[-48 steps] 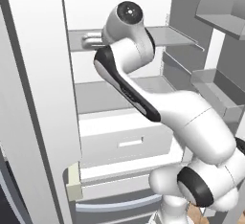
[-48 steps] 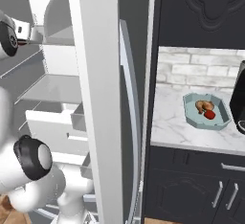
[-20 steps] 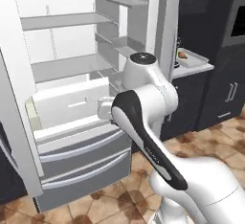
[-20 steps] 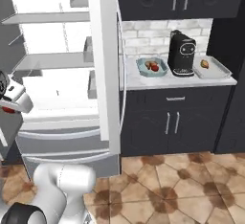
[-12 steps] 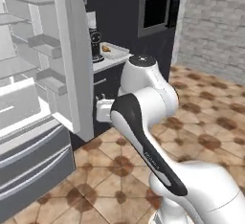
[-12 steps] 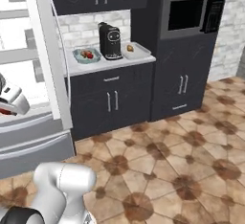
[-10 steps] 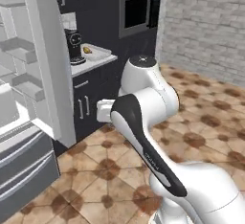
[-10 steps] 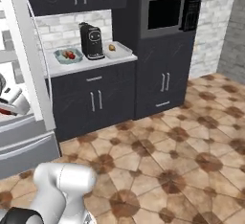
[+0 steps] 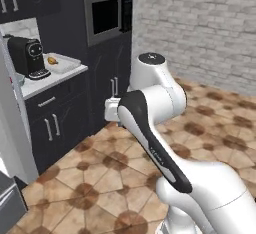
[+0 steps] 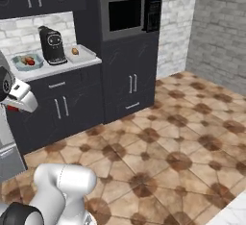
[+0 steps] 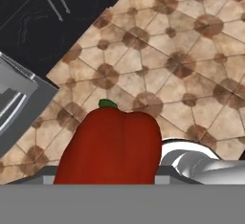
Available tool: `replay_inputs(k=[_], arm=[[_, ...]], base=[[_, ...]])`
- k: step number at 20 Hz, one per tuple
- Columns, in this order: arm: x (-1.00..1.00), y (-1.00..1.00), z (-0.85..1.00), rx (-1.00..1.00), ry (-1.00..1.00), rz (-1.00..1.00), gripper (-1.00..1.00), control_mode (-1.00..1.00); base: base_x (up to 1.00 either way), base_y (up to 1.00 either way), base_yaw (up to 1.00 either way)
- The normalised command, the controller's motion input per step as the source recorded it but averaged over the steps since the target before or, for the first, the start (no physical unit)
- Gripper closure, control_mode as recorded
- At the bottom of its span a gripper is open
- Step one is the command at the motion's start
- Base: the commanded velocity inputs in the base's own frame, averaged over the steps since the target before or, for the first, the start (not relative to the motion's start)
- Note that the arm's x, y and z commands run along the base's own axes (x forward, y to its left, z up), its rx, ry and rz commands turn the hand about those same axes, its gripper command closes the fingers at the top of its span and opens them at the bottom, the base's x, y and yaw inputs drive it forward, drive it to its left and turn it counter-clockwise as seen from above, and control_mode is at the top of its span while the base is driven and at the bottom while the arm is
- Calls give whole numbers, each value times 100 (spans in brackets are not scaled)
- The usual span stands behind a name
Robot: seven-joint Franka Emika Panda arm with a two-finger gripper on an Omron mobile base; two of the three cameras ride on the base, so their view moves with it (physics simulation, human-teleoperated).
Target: Place one bell pepper and one chicken drumstick in each tupperware on the nearby counter, to pack two identical lunches.
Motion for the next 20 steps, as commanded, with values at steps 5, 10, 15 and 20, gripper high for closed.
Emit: replay_inputs(k=[5, 10, 15, 20], arm=[[0, 0, 0, 0, 0, 0, 100, 100], [0, 0, 0, 0, 0, 0, 100, 100], [0, 0, 0, 0, 0, 0, 100, 100], [0, 0, 0, 0, 0, 0, 100, 100]], base=[[100, -6, 5], [100, -10, 0], [100, -2, 7], [100, 0, 21]])
